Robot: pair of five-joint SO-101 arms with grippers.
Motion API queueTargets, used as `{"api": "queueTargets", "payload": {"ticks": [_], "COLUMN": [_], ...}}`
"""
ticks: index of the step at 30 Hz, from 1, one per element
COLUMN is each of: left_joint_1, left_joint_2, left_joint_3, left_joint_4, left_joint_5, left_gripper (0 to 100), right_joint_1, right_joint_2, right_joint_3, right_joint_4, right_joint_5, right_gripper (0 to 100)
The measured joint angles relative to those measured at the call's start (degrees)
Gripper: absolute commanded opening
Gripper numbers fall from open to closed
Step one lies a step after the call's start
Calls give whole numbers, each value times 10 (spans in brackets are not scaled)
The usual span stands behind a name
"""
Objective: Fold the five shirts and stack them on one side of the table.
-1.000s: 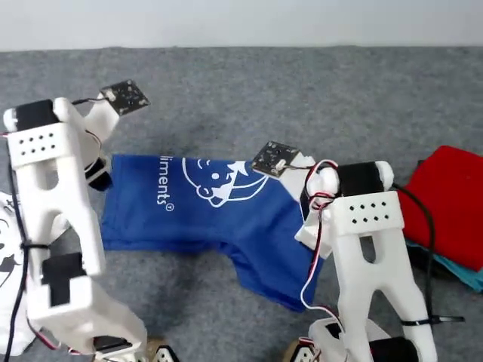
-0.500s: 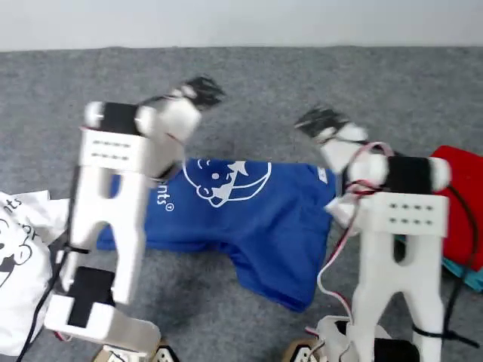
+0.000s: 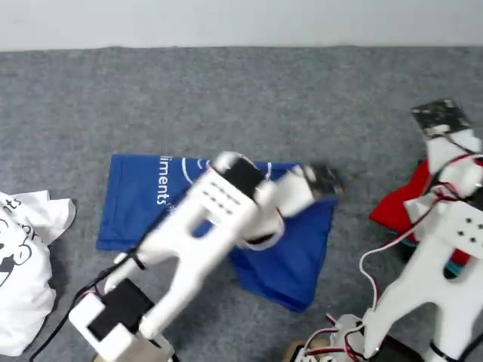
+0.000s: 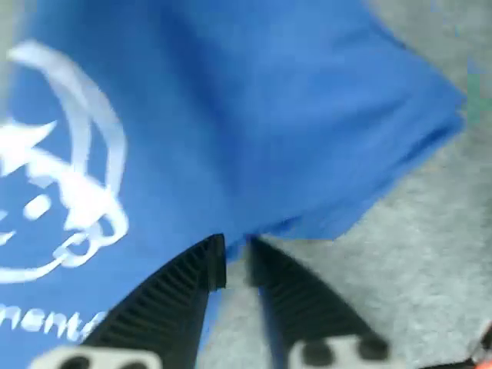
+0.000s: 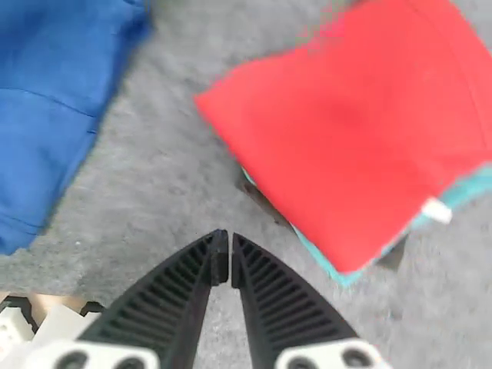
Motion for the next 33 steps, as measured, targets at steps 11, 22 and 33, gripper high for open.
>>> {"api": "queueTargets", "payload": {"ticks": [11, 22, 33], "left_joint_1": [88, 86, 86], "left_joint_2": [14, 131, 136], "left_joint_3": [83, 82, 76], "left_joint_4": [-83, -128, -158], "left_joint_5": [6, 25, 28], "left_gripper": [232, 183, 37], "right_joint_1": [89, 99, 99], "right_joint_2": [0, 0, 0], "right_joint_3": [0, 0, 0], "right_joint_4": [0, 0, 0], "right_joint_5": [0, 0, 0], "right_gripper": [9, 9, 9]}}
